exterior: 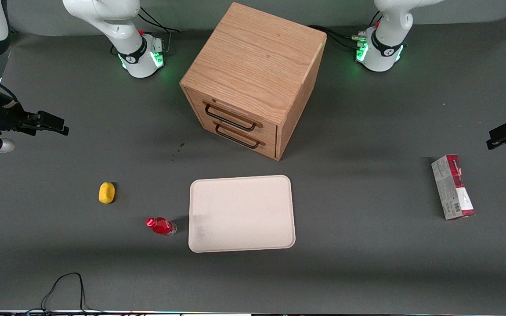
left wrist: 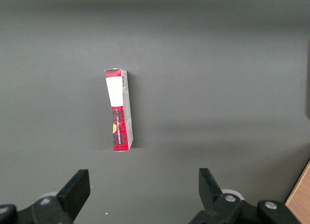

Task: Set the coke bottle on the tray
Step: 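Move the right gripper out from rest toward the red Coca-Cola bottle, then lower the open right gripper over the bottle's cap end, then close the right gripper on the bottle neck, then lift the bottle and swing it upright away from the tray, then carry the upright bottle over the tray's corner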

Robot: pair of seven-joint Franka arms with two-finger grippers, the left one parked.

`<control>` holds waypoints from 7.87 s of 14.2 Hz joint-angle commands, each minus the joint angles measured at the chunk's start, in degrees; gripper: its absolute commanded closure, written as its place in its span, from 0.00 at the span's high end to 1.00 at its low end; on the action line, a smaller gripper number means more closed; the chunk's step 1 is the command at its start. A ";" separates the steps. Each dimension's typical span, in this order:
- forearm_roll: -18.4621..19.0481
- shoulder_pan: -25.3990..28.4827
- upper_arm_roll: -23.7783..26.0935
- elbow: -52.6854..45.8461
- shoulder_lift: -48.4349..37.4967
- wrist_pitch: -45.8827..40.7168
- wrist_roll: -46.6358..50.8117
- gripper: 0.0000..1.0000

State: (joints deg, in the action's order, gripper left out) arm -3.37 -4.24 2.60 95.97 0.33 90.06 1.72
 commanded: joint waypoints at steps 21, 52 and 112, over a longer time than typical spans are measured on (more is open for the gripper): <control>-0.41 8.44 0.83 -40.14 28.21 -9.64 6.71 1.00; 7.59 16.10 0.74 -32.70 44.58 19.71 12.16 1.00; 4.69 20.85 4.44 -47.28 41.67 2.74 25.17 0.00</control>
State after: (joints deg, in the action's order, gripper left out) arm 1.12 15.67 7.43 50.26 40.17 90.13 24.74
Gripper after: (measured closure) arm 0.687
